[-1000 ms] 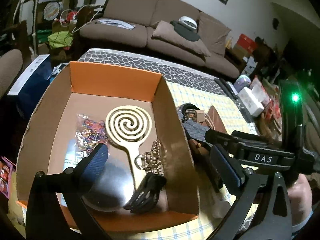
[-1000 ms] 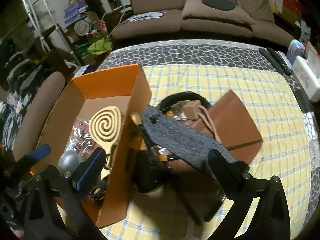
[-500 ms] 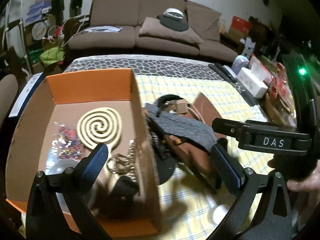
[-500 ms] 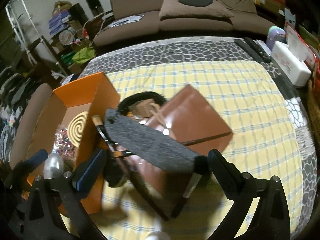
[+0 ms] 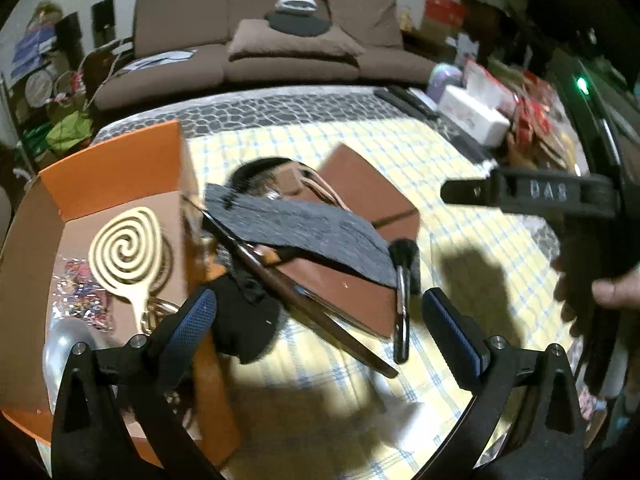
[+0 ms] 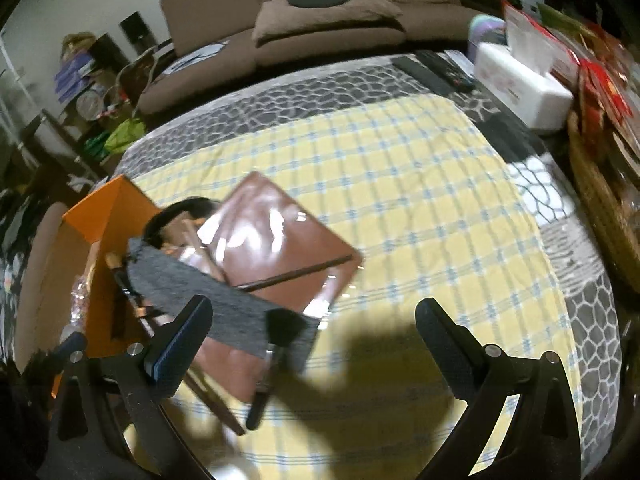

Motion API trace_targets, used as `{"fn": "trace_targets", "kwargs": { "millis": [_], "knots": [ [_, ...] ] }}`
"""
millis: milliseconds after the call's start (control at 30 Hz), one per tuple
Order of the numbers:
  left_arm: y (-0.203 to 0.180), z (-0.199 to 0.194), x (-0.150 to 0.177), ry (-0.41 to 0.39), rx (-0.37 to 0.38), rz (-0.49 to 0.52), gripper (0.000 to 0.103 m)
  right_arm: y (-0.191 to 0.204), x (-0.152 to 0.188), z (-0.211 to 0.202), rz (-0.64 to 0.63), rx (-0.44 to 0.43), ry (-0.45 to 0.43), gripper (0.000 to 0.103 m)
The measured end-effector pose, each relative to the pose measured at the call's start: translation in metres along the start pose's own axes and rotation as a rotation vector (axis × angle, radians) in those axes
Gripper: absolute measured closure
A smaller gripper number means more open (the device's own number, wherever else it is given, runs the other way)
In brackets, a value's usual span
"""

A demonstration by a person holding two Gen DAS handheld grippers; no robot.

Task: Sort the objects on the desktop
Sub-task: 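Move both tools back toward the long brown-handled black-bristled brush, then grasp the long brush near its bristles with the left tool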

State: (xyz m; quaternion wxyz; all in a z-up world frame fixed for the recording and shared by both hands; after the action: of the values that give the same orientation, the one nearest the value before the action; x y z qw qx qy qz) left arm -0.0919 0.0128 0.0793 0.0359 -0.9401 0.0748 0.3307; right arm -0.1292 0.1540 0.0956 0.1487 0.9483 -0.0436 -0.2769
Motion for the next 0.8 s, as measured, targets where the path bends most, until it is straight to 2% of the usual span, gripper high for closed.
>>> {"fn": "trace_targets", "kwargs": {
  "millis": [167,300,333,367,400,467,600,700,800],
  "knots": [
    [-0.029,0.011,0.010,0.039,0.035,0.069,0.000,-0.019,0.002,0.004,0.035,0.005,0.026,0.000],
    [-0.041,0.023,0.017,0.090,0.058,0.065,0.001,-0.021,0.003,0.003,0.053,-0.024,0.030,0.001],
    [-0.041,0.025,0.018,0.100,0.059,0.059,0.005,-0.019,0.003,0.003,0.043,-0.034,0.028,0.001],
    [-0.041,0.027,0.019,0.109,0.060,0.056,0.013,-0.017,0.003,0.002,0.032,-0.037,0.026,0.003],
    [-0.041,0.030,0.020,0.121,0.057,0.053,0.018,-0.015,0.003,0.002,0.019,-0.039,0.024,0.008],
    [-0.038,0.035,0.022,0.144,0.045,0.050,0.038,-0.010,0.005,0.002,-0.012,-0.029,0.033,0.019],
    [-0.028,0.044,0.027,0.181,0.030,0.018,0.041,-0.003,0.013,0.014,-0.054,-0.032,0.094,0.049],
    [-0.024,0.048,0.027,0.192,0.023,-0.008,0.047,0.003,0.024,0.029,-0.073,-0.057,0.168,0.061],
    [-0.020,0.052,0.029,0.206,0.025,-0.036,0.047,0.008,0.035,0.043,-0.073,-0.086,0.228,0.066]
  ]
}}
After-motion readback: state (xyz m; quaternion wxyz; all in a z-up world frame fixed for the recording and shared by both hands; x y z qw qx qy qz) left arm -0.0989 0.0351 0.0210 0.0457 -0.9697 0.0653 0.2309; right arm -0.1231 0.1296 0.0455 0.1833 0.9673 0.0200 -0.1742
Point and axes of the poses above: each gripper's, at about its wrist camera, not at the fingertips, and z roughly the way its jaws point, y to its left, x to its underside, the point moved 2 cm from there along z, roughly the way its jaws point, and after that the axes turned 7 degrees about -x, right-handed, at the moved point
